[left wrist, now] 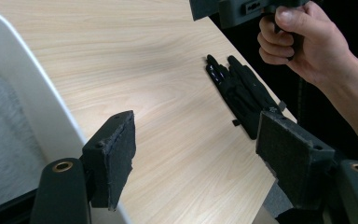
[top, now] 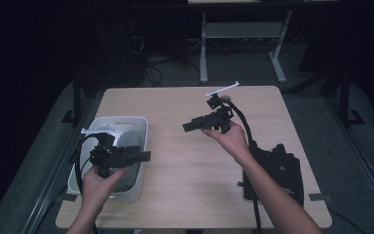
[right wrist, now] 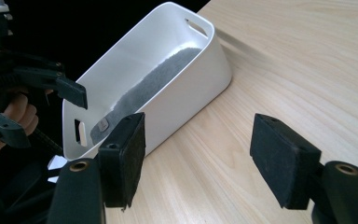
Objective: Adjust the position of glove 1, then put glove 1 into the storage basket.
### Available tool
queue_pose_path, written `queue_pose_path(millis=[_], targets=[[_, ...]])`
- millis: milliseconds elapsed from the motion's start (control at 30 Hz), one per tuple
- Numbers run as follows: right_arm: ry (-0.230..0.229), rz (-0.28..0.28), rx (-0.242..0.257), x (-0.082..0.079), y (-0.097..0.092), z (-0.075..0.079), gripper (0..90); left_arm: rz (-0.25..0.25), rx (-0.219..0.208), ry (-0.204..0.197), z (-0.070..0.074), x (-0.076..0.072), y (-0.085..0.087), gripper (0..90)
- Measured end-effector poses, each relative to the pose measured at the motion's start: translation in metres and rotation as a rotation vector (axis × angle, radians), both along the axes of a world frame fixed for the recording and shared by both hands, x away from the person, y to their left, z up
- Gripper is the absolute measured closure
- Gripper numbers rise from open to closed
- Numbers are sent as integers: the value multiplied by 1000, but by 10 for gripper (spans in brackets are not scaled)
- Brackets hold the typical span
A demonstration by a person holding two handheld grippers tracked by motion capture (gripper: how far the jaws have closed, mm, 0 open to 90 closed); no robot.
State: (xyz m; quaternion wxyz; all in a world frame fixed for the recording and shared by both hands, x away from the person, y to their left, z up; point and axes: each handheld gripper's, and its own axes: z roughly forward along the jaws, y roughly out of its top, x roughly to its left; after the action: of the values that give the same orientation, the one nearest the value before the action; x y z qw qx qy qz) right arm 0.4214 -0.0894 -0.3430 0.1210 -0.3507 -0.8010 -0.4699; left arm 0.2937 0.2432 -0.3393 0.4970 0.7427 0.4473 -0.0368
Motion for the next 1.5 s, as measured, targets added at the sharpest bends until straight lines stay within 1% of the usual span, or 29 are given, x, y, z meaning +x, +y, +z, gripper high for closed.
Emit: queue_pose_path(millis=[267, 367, 400, 467, 600, 800, 833, 900, 1100, 1367, 1400, 1433, 1500], targets=[[-1, -20, -8, -4, -16, 3, 344, -31, 1, -4, -1, 5, -13, 278], [-6, -31, -8, -5, -24, 1, 343, -35, 0, -4, 0, 5, -18, 278], [-6, -31, -8, -5, -24, 1, 343, -35, 0, -4, 0, 5, -18, 278], [-6, -40, -11, -7, -32, 1, 341, -40, -1, -6, 1, 6, -21, 278], [-2, -57, -16, -10, -42, 0, 338, -59, 0, -8, 2, 7, -28, 278], [3, -78, -17, -12, -54, 0, 335, -66, -4, -2, 1, 9, -36, 277], [5, -79, -17, -13, -56, -1, 335, -72, -6, -8, 0, 9, -36, 277], [1, -82, -18, -13, -58, -2, 335, -74, -4, -7, 1, 10, -37, 277], [17, -101, -22, -15, -69, -8, 334, -79, -6, -3, 0, 12, -41, 275], [11, -117, -19, -19, -83, -11, 329, -96, -2, -6, -1, 13, -51, 274], [15, -121, -22, -21, -89, -12, 328, -101, -2, -5, -1, 14, -54, 274], [13, -126, -21, -22, -91, -12, 328, -104, 0, -9, -2, 14, -56, 274], [12, -135, -19, -23, -98, -14, 327, -109, 0, -4, -2, 15, -60, 272]])
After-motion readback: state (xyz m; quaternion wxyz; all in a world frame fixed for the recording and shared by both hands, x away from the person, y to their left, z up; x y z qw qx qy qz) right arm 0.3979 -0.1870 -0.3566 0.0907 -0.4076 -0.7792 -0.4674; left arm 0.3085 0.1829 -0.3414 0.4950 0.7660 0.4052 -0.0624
